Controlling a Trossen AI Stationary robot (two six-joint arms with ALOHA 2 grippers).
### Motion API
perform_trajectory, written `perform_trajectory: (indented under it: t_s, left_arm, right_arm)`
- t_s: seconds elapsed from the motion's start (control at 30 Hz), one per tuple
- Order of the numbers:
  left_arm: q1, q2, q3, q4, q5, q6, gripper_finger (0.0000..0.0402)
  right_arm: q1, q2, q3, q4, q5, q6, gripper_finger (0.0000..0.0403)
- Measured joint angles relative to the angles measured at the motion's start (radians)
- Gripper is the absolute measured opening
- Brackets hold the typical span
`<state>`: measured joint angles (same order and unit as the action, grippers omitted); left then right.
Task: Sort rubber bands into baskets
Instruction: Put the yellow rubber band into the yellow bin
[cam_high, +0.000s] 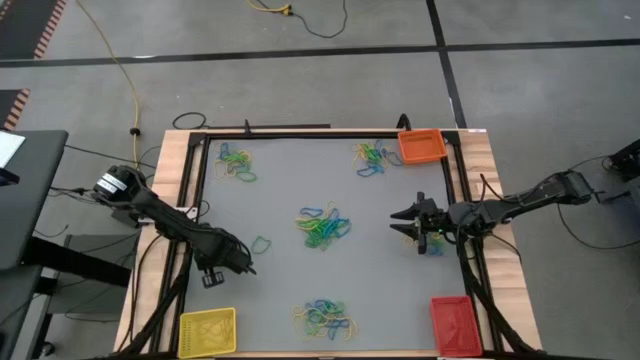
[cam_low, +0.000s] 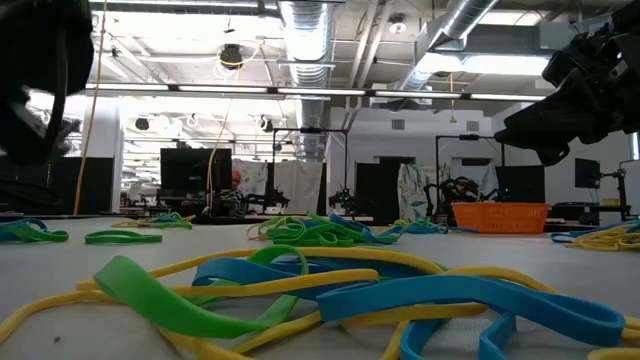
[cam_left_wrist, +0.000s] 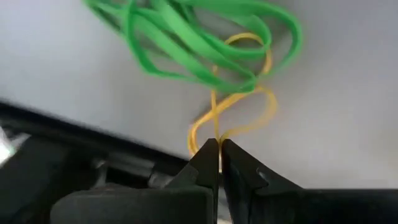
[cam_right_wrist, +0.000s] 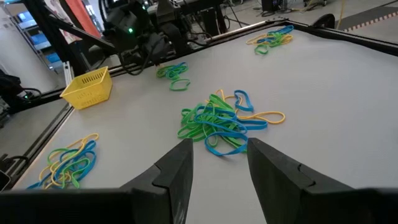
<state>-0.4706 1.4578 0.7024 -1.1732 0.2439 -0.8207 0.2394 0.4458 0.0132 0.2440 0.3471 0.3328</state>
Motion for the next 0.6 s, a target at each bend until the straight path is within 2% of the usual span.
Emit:
perform_trajectory:
  t_s: [0.23, 0.6]
  left_arm:
    - [0.0, 0.0, 0.204, -0.193, -0.065, 0.016, 0.0]
    - [-0.01, -0.001, 0.576, -0.359, -0.235, -0.033, 0.0]
  right_arm:
    - [0.0, 0.0, 0.0, 0.0, 0.002, 0.0, 0.0179]
    - [0.0, 0.0, 0.0, -0.001, 0.003, 0.0, 0.0179]
